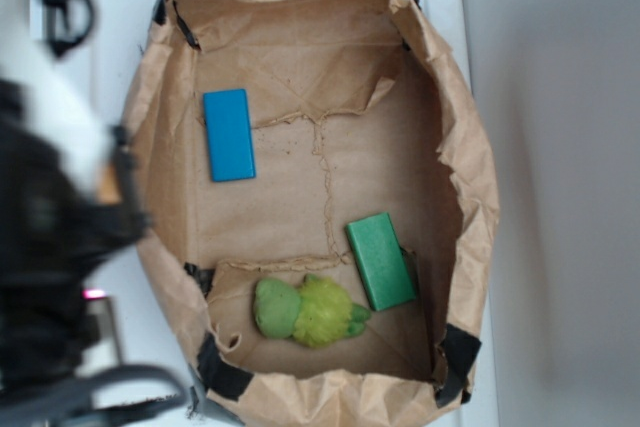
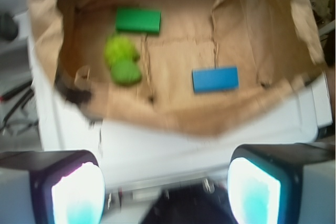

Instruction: Grab the green animal.

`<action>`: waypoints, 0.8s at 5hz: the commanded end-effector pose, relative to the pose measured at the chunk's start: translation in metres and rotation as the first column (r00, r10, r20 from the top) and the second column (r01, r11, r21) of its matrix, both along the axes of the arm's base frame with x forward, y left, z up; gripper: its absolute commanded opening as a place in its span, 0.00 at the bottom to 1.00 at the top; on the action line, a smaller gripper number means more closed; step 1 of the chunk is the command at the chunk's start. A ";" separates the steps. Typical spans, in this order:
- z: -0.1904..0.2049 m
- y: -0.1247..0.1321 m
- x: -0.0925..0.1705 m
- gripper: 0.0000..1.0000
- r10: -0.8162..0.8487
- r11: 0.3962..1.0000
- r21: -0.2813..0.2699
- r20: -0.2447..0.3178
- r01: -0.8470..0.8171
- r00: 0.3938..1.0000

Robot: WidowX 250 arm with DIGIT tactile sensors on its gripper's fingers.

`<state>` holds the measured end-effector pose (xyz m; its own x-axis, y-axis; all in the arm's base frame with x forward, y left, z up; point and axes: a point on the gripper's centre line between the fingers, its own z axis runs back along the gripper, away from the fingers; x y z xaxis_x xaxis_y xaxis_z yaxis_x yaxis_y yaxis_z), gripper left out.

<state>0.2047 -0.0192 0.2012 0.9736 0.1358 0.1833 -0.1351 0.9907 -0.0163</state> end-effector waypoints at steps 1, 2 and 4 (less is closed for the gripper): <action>-0.021 0.025 0.054 1.00 0.093 0.994 0.044 0.057 -0.096 0.994; -0.044 0.045 0.071 1.00 0.130 0.988 0.076 0.036 -0.133 0.991; -0.081 0.024 0.072 1.00 0.099 0.991 0.089 -0.017 -0.097 0.995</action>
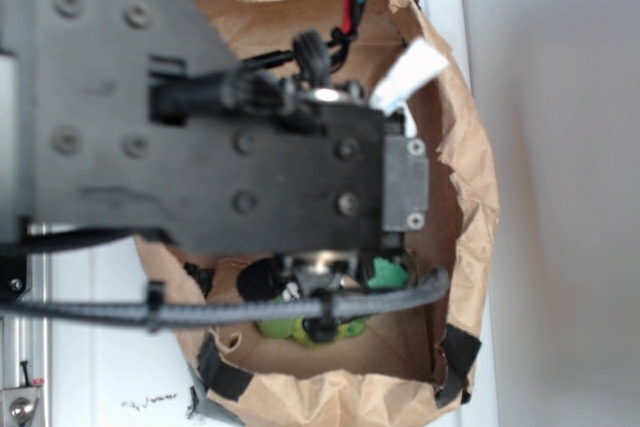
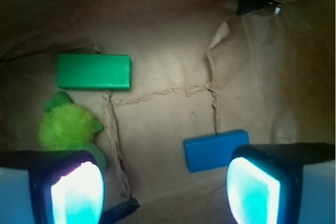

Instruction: Grab the green animal.

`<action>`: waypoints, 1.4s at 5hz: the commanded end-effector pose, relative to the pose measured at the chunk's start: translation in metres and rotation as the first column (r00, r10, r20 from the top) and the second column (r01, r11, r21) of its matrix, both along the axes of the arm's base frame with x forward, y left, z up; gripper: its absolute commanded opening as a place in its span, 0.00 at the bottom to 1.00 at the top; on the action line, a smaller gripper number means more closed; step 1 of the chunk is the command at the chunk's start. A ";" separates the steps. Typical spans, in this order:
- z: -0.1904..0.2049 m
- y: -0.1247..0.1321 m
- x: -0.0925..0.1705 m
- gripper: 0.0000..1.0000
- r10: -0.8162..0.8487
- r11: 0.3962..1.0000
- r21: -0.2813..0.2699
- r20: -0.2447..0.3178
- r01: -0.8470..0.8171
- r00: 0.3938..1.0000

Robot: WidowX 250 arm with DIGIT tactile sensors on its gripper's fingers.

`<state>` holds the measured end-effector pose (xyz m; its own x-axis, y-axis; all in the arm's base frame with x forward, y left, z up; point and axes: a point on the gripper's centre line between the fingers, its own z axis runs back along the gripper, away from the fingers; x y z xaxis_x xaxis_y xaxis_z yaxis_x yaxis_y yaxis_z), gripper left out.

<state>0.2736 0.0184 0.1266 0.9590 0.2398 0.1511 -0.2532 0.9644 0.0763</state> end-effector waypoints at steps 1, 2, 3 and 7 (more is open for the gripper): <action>-0.019 -0.036 -0.007 1.00 -0.078 0.995 -0.064 0.001 0.078 0.997; -0.025 -0.054 -0.012 1.00 -0.151 0.983 -0.107 0.022 0.152 0.988; -0.029 -0.065 -0.015 1.00 -0.230 0.962 -0.145 0.030 0.232 0.973; -0.049 -0.075 -0.004 1.00 -0.216 0.971 -0.095 0.050 0.220 0.975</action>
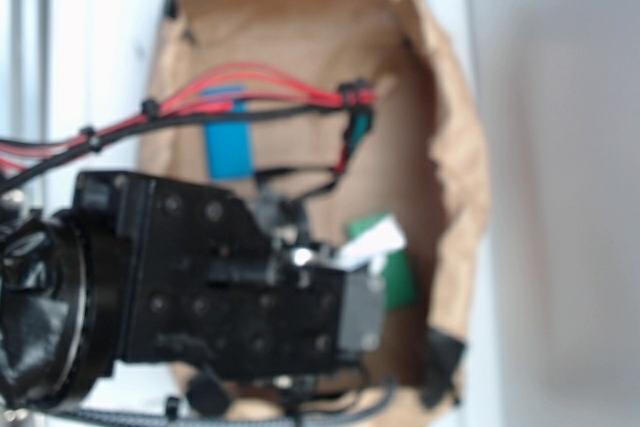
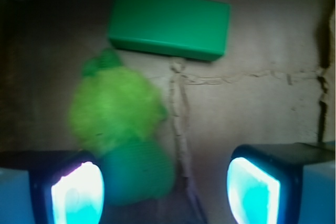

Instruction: Grab the green animal.

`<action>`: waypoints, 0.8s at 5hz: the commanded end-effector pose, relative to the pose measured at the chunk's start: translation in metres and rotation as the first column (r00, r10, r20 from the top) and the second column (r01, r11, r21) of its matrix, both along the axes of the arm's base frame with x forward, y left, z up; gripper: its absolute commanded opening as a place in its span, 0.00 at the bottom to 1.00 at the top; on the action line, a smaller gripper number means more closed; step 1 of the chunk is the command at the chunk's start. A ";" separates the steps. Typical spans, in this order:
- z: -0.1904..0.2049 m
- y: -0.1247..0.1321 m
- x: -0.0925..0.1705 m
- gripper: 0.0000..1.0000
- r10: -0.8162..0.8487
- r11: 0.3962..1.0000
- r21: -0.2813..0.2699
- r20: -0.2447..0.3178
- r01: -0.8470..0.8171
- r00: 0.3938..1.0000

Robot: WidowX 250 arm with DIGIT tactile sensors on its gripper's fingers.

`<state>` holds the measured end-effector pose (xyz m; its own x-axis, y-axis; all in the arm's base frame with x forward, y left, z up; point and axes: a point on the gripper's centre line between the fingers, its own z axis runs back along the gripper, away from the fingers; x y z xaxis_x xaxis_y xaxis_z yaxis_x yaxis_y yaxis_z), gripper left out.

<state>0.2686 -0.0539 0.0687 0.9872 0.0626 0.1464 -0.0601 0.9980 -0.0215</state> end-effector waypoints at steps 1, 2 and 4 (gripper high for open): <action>0.009 -0.003 0.001 1.00 -0.023 1.000 -0.005 0.030 0.023 0.999; 0.009 -0.003 0.001 1.00 -0.023 1.000 -0.005 0.030 0.023 0.999; -0.007 0.000 0.018 1.00 -0.047 0.996 -0.071 -0.005 0.046 0.999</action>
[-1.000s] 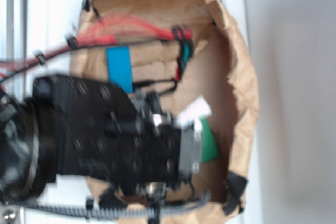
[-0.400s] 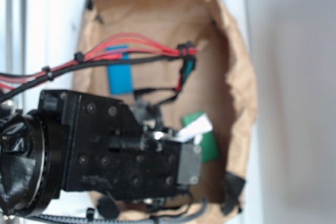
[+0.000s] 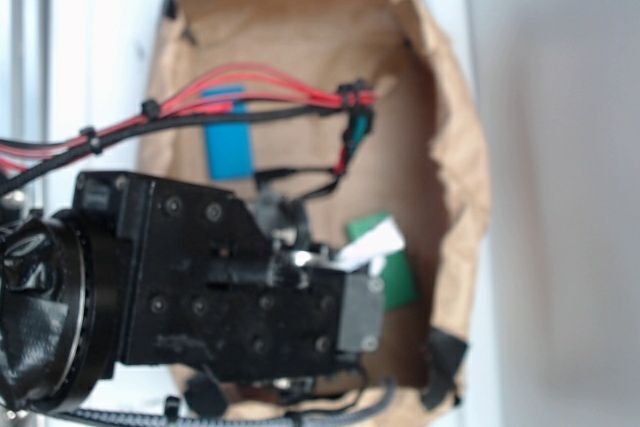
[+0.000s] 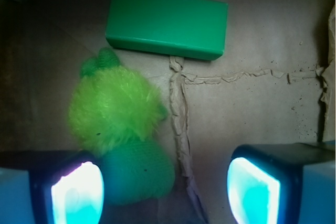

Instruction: Grab the green animal.

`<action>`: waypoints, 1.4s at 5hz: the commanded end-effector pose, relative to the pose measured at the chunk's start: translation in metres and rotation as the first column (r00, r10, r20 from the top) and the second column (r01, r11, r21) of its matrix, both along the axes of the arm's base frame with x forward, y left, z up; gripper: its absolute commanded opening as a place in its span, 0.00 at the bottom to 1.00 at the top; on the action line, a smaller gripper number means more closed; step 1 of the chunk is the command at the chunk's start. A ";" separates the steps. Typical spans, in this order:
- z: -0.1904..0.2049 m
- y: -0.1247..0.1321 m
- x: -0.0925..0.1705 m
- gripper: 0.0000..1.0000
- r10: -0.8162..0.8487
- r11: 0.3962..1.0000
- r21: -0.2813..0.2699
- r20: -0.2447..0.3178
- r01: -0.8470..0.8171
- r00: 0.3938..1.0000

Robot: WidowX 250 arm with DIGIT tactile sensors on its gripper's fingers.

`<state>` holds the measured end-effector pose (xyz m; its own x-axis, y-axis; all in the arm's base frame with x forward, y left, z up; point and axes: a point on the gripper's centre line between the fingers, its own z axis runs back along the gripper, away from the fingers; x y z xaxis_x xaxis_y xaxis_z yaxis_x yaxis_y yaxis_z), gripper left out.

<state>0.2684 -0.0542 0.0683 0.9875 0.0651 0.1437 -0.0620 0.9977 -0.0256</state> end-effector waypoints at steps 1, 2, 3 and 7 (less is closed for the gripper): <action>-0.015 0.002 0.029 1.00 -0.044 0.997 -0.066 -0.011 0.043 0.999; -0.018 0.001 0.030 1.00 -0.051 0.995 -0.088 -0.024 0.049 0.998; -0.027 -0.003 0.029 1.00 -0.056 0.996 -0.065 -0.034 0.054 0.998; -0.025 0.010 0.026 0.00 -0.009 1.000 0.023 -0.010 0.009 1.000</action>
<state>0.2866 -0.0479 0.0234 0.9963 0.0526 0.0681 -0.0532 0.9986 0.0072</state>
